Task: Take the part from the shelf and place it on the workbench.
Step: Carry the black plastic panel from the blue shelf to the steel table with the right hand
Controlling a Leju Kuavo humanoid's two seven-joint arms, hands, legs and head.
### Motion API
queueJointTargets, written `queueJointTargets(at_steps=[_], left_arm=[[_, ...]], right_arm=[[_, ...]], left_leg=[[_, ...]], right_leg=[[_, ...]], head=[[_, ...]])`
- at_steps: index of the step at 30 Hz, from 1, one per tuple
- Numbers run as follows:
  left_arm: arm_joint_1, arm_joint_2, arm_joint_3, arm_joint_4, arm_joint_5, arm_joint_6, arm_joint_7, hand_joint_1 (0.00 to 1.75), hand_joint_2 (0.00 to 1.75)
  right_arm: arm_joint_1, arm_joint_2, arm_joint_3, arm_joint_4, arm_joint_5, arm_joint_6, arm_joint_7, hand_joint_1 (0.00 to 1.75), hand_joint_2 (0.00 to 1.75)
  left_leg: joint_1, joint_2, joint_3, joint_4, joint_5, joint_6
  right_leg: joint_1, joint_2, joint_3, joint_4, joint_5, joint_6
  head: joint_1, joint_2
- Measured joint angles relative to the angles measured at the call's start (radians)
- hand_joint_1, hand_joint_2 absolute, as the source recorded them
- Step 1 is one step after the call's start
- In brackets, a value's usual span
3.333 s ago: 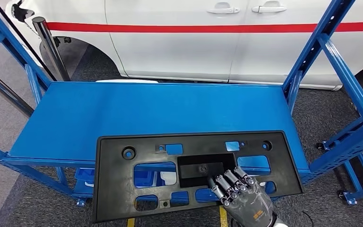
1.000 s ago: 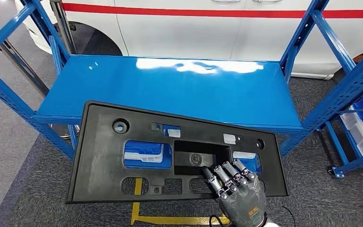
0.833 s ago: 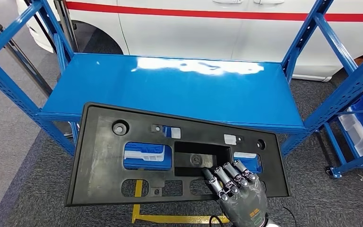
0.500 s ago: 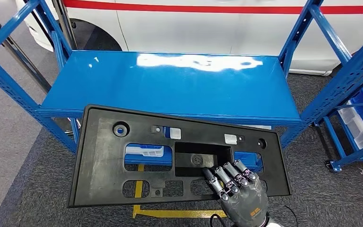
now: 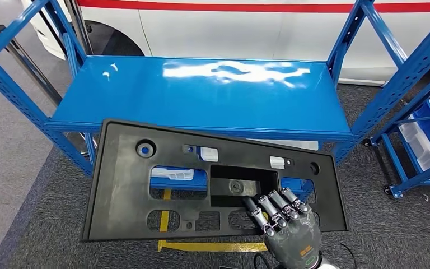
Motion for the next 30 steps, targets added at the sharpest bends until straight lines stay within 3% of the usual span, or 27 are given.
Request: queueJointTargets(at_steps=[2,3,4,6,7,8,9,10,12,14,17,18,20,22,23,24,25,28,30], left_arm=[[0.001,0.000,0.000,0.000,0.000,0.000,0.000,0.00,1.75],[0.001,0.000,0.001,0.000,0.000,0.000,0.000,0.00,1.75],[0.001,-0.001,0.001,0.000,0.000,0.000,0.000,0.00,1.75],[-0.001,0.000,0.001,0.000,0.000,0.000,0.000,0.00,1.75],[-0.001,0.000,0.001,0.000,0.000,0.000,0.000,0.00,1.75],[-0.001,0.000,0.002,0.000,0.000,0.000,0.000,0.00,1.75],[-0.001,0.000,0.002,0.000,0.000,0.000,0.000,0.00,1.75],[0.000,-0.001,0.002,0.000,0.000,0.000,0.000,0.00,1.75],[0.000,-0.001,0.002,0.000,0.000,0.001,0.000,0.00,1.75],[0.000,-0.002,0.002,0.000,0.000,0.002,0.000,0.00,1.75],[-0.001,-0.002,0.004,0.000,0.000,0.006,0.000,0.00,1.75],[-0.001,-0.002,0.005,0.000,0.000,0.008,0.000,0.00,1.75],[-0.001,-0.002,0.006,0.000,0.000,0.012,0.001,0.00,1.75],[-0.001,-0.002,0.006,0.000,0.000,0.014,0.003,0.00,1.75],[0.000,-0.002,0.006,0.000,0.000,0.015,0.003,0.00,1.75],[0.000,-0.002,0.007,0.000,0.000,0.015,0.004,0.00,1.75],[0.000,-0.002,0.007,0.000,0.000,0.015,0.004,0.00,1.75],[0.000,-0.001,0.007,0.000,0.000,0.016,0.004,0.00,1.75],[0.000,-0.001,0.007,0.000,0.000,0.016,0.004,0.00,1.75]], right_arm=[[-0.003,-0.004,0.017,-0.004,0.000,0.000,0.051,1.75,1.75],[-0.004,-0.006,0.024,-0.009,0.000,0.000,0.064,1.75,1.75],[-0.005,-0.008,0.028,-0.016,0.000,0.000,0.064,1.75,1.75],[-0.005,-0.010,0.030,-0.027,0.000,0.000,0.050,1.75,1.75],[-0.004,-0.010,0.030,-0.029,0.000,0.000,0.043,1.75,1.75],[-0.003,-0.011,0.030,-0.031,0.000,0.000,0.038,1.75,1.75],[-0.002,-0.011,0.030,-0.033,0.000,0.000,0.036,1.75,1.75],[-0.002,-0.011,0.030,-0.036,0.000,0.000,0.036,1.75,1.75],[-0.002,-0.011,0.030,-0.041,0.000,0.000,0.039,1.75,1.75],[-0.002,-0.012,0.031,-0.045,0.000,0.000,0.050,1.75,1.75],[-0.002,-0.015,0.036,-0.046,0.000,0.000,0.079,1.75,1.75],[-0.003,-0.016,0.038,-0.046,0.000,0.000,0.086,1.75,1.75],[-0.004,-0.019,0.046,-0.046,0.000,0.000,0.096,1.75,1.75],[-0.004,-0.022,0.053,-0.045,0.000,0.000,0.104,1.75,1.75],[-0.004,-0.023,0.055,-0.045,0.000,0.000,0.107,1.75,1.75],[-0.004,-0.025,0.057,-0.044,0.000,0.000,0.109,1.75,1.75],[-0.004,-0.027,0.059,-0.044,0.000,0.000,0.110,1.75,1.75],[-0.005,-0.031,0.065,-0.044,0.000,0.000,0.118,1.75,1.75],[-0.007,-0.034,0.070,-0.044,0.000,0.000,0.125,1.75,1.75]], left_leg=[[0.003,0.002,-0.006,-0.003,0.011,0.012],[0.005,0.004,-0.009,-0.006,0.017,0.020],[0.007,0.006,-0.013,-0.009,0.024,0.028],[0.006,0.008,-0.026,-0.009,0.034,0.038],[0.006,0.008,-0.033,-0.008,0.038,0.039],[0.006,0.008,-0.039,-0.006,0.042,0.038],[0.005,0.008,-0.045,-0.004,0.045,0.037],[0.006,0.008,-0.049,-0.002,0.047,0.035],[0.005,0.007,-0.055,0.004,0.050,0.030],[0.002,0.007,-0.062,0.009,0.054,0.022],[0.001,0.007,-0.068,0.009,0.062,0.004],[0.002,0.006,-0.073,0.018,0.051,-0.001],[0.005,0.004,-0.101,0.089,-0.008,-0.010],[0.006,0.003,-0.146,0.216,-0.084,-0.016],[0.006,0.003,-0.159,0.264,-0.105,-0.018],[0.006,0.003,-0.155,0.277,-0.106,-0.019],[0.006,0.003,-0.131,0.251,-0.090,-0.018],[0.004,0.003,-0.010,0.051,-0.018,-0.009],[0.000,0.001,0.013,-0.002,-0.008,-0.001]], right_leg=[[-0.001,0.002,-0.004,0.001,0.003,0.012],[-0.002,0.003,-0.009,0.014,-0.011,0.017],[-0.003,0.004,-0.022,0.045,-0.037,0.022],[-0.006,0.006,-0.066,0.162,-0.116,0.030],[-0.008,0.006,-0.088,0.225,-0.147,0.033],[-0.009,0.006,-0.098,0.264,-0.161,0.036],[-0.010,0.006,-0.090,0.268,-0.156,0.036],[-0.011,0.006,-0.062,0.229,-0.133,0.036],[-0.011,0.006,0.022,0.091,-0.082,0.030],[-0.006,0.007,0.066,0.005,-0.061,0.020],[-0.003,0.008,0.060,-0.008,-0.052,0.002],[-0.006,0.006,0.058,-0.011,-0.046,-0.006],[-0.010,0.003,0.050,-0.017,-0.034,-0.021],[-0.008,0.001,0.035,-0.015,-0.025,-0.027],[-0.007,0.000,0.027,-0.013,-0.020,-0.027],[-0.006,0.000,0.019,-0.010,-0.016,-0.026],[-0.006,0.000,0.013,-0.008,-0.013,-0.025],[-0.004,0.001,0.003,0.000,-0.005,-0.016],[-0.002,0.000,-0.003,0.002,0.003,-0.005]], head=[[0.000,0.000],[0.001,0.000],[0.001,0.000],[0.002,0.000],[0.002,0.000],[0.002,0.000],[0.002,0.000],[0.002,0.000],[0.002,0.000],[0.002,0.000],[0.001,0.000],[0.001,0.000],[0.000,0.000],[0.000,0.000],[0.000,0.000],[0.000,0.000],[0.000,0.000],[0.000,0.000],[0.000,0.000]])
